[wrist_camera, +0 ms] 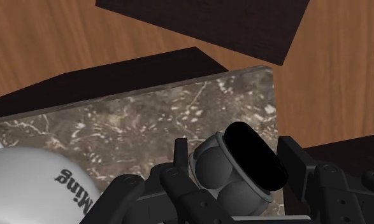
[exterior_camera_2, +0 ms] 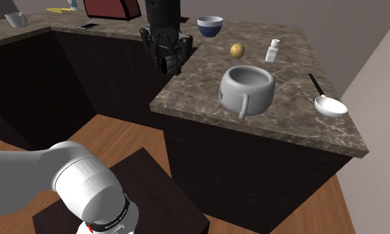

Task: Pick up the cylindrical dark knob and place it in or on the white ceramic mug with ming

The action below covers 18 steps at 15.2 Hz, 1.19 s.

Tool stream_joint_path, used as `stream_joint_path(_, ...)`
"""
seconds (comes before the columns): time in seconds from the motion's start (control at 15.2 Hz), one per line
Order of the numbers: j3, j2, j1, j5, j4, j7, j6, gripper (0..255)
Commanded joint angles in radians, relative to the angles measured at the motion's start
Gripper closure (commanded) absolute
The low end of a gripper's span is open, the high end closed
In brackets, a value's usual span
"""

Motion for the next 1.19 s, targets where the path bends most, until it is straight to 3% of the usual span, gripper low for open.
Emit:
stream_joint_path(0.0,0.001,0.011,0.001,0.002,0.038,0.001,-0.027,255)
stream_joint_path(0.73,0.001,0.094,0.005,0.007,0.250,0.000,-0.157,255)
stream_joint_path(1.12,-0.109,0.242,-0.008,-0.032,0.368,-0.133,-0.124,255)
